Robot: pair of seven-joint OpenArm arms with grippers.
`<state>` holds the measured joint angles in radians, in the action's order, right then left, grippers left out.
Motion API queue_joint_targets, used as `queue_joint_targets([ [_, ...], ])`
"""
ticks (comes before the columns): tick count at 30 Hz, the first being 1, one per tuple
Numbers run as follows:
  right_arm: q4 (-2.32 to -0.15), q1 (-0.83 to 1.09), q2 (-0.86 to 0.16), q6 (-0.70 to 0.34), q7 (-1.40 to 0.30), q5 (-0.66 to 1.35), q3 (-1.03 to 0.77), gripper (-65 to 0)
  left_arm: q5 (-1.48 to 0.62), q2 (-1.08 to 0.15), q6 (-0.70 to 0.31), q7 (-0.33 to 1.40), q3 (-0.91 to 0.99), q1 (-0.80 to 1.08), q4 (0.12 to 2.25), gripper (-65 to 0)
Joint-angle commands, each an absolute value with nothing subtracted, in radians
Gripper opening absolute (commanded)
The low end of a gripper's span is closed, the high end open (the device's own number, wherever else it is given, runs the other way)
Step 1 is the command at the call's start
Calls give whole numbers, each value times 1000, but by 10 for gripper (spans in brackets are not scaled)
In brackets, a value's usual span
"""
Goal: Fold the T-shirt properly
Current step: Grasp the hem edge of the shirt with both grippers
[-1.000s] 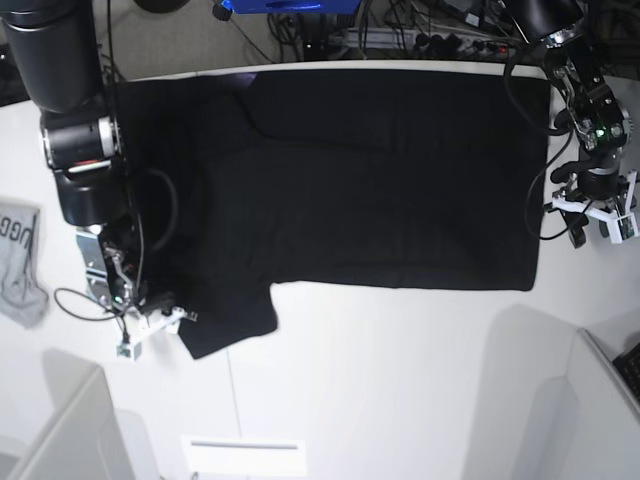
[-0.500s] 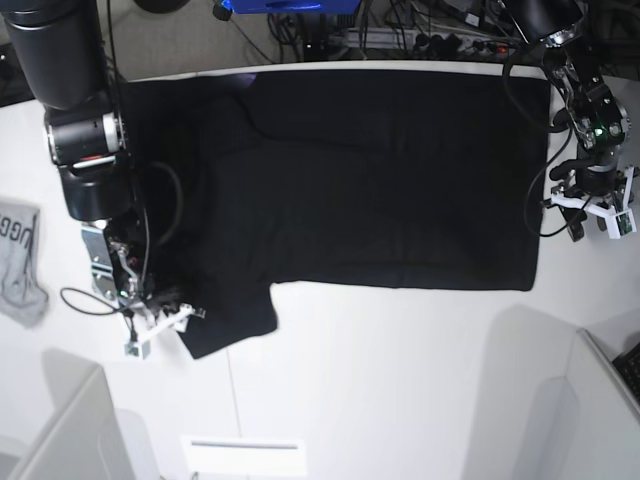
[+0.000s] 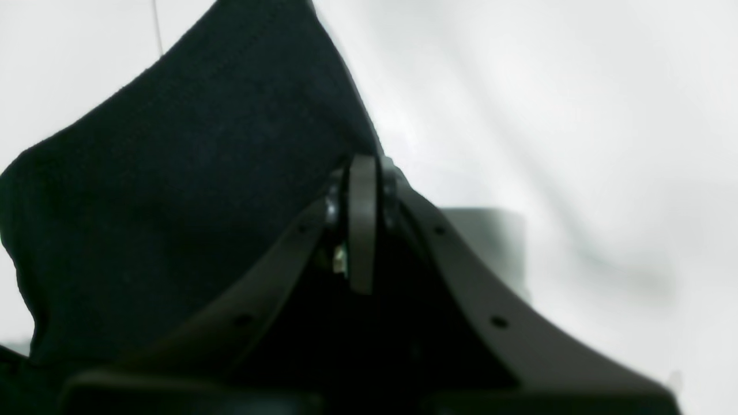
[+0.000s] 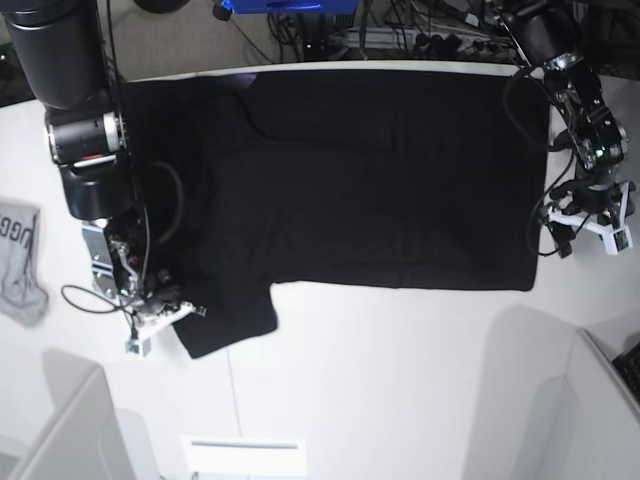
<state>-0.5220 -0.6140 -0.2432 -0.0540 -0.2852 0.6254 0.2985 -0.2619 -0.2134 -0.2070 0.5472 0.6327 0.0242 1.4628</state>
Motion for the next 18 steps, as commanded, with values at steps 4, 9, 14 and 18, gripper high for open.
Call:
queue_joint_targets([
  [4,-524,-625,-243,-59,-325,625,298,-650,-268,-260,-202,524,634,-74,1379,-140],
  [9,-522,-627,-243,-58,-325,625,298,-650,-268,-306,-202,524,539,-150,1256,-140],
  [14,-524,-628,-243,-58,-325,625,298,-650,-268,-315,-202,524,479,-220,1155,-140],
  [18,-524,-628,-243,-58,-325,625,297,-650,-268,-315,-205,524,469,-277,1078,-140],
])
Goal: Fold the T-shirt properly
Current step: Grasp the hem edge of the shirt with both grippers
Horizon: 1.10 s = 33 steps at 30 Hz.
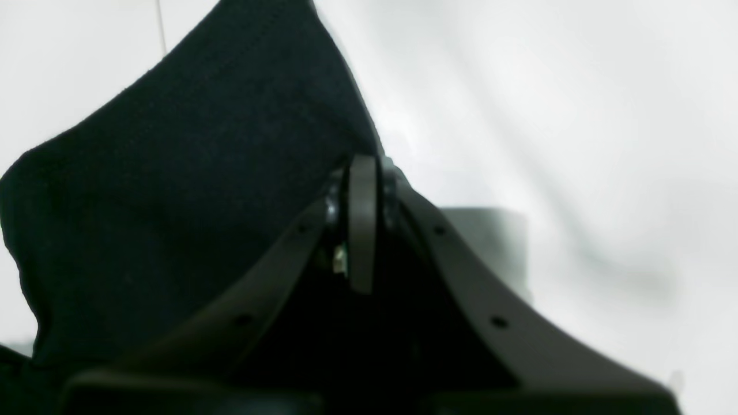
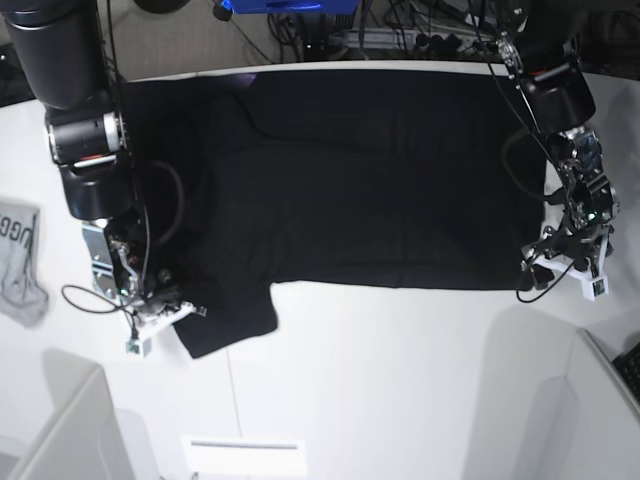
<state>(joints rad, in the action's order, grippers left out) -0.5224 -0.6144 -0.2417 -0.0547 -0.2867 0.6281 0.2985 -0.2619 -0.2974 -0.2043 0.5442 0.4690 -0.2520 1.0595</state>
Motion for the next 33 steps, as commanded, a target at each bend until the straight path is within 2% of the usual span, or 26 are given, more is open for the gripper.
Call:
queue_joint_targets([
  [1,-524,-628,-243,-58,-325,625,297,-650,-268,-315,-205,524,449,-295,1055,-140],
  [7,-527,-631,-243,-58,-325,625,297,-650,-269,-348,-202,524,289,-378,941,-140],
  [17,-527,-631,-243,-58,-325,625,295,-650,-268,-343,-205,524,282,-415,820,-145],
  [18,-527,-631,-243,-58,-325,625,295,-650,-268,-343,-205,524,282,-412,819,-160],
  [22,-527,-631,-245,-58,-325,625,292,-650,-268,-341,-206,522,280,-404,817,-316],
  [28,-529,-630,-245,-58,-323,627,291,-650,-269,-341,-206,522,280,-392,816,-650],
  [33,-529,-631,-245,-58,-320,628,291,-650,-274,-341,-206,522,280,-383,840,-650],
])
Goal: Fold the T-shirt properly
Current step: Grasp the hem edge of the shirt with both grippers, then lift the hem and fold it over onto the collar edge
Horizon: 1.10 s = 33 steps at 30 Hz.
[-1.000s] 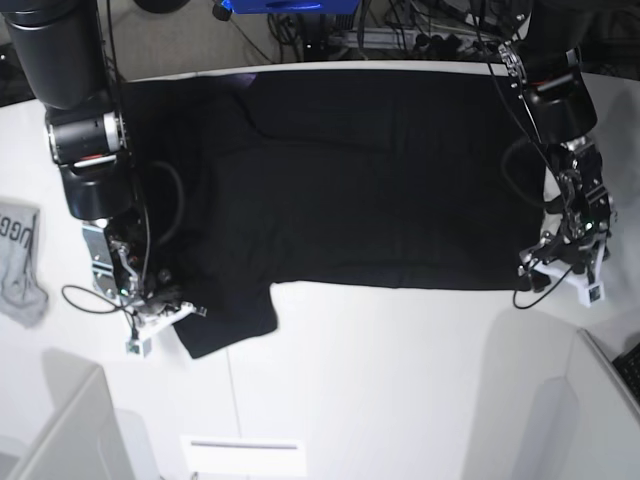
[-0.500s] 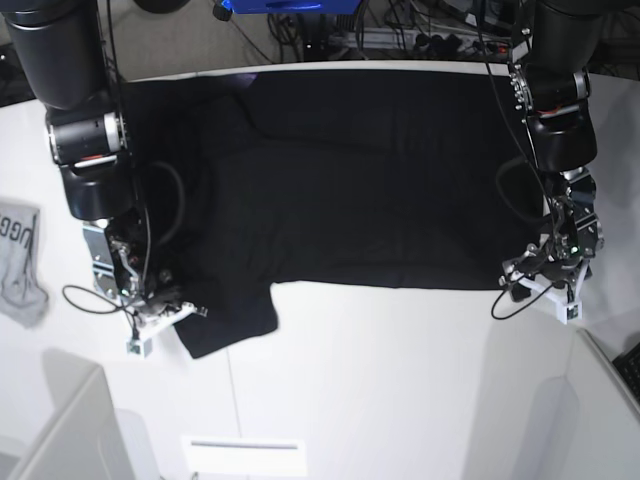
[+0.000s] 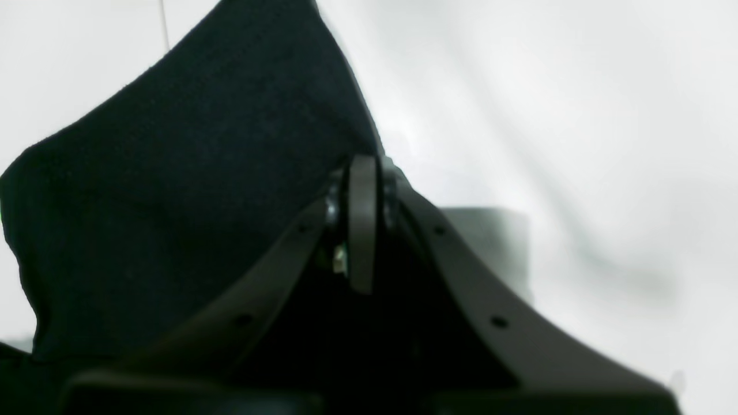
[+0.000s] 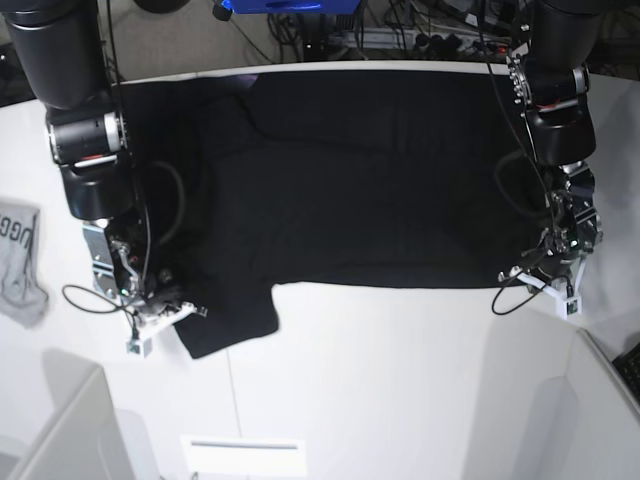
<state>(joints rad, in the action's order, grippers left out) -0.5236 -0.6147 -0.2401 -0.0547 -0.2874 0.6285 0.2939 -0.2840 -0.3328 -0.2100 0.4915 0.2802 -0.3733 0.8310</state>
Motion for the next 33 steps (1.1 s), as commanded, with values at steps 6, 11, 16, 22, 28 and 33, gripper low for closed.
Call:
queue_joint_targets([
  [6,-530,-644,-245,-58,-320,627,291,-650,-275,-323,-206,524,280,-381,881,-650],
  [11,-544,-645,-251,-58,-320,627,291,-650,-275,-321,-206,524,280,-346,964,-650],
  [16,-702,-588,-280,-58,-321,628,291,-650,-275,-325,-206,524,282,-343,981,-650],
  [22,-857,-518,-292,-54,-325,628,280,-650,-275,-325,-206,524,282,-317,1021,-650],
  [28,-937,-455,-303,-54,-325,627,182,-650,-275,-323,-206,524,288,-255,1155,-650],
  [33,-1007,-403,-306,-54,-325,627,147,-650,-277,-321,-206,524,291,-200,1248,-650],
])
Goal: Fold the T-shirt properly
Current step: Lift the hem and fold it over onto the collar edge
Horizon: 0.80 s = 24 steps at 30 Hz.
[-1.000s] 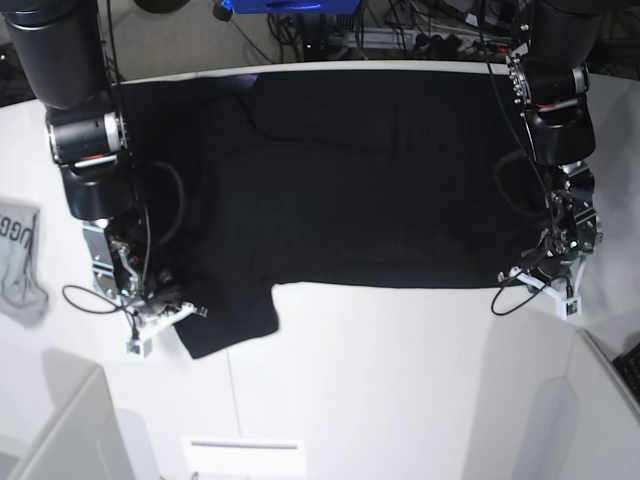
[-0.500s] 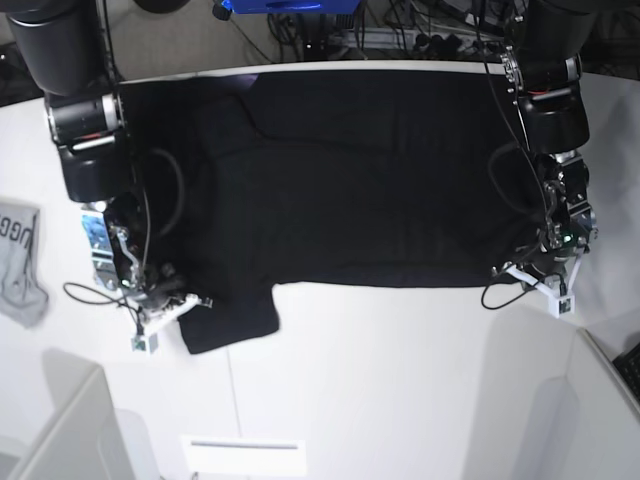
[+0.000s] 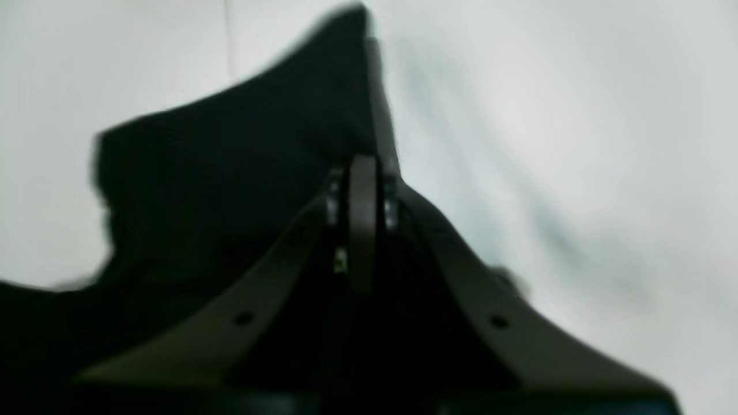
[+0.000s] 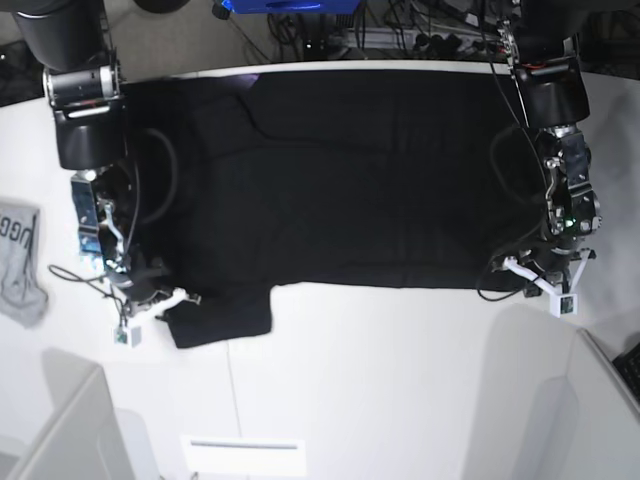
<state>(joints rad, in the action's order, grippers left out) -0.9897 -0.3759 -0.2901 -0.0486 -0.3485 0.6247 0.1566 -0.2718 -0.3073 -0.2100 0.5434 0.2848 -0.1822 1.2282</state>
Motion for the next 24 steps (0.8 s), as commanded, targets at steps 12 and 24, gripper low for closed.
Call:
queue_joint_targets([
  [12,-1202,-303,-305,-54,-455,627,5,-650,-303,-309,-206,524,294,-50,1489,-650],
  [24,-1382,-182,-300,-54,-547,631,-97,-650,-541,-308,-205,679,447,74,1679,-650],
])
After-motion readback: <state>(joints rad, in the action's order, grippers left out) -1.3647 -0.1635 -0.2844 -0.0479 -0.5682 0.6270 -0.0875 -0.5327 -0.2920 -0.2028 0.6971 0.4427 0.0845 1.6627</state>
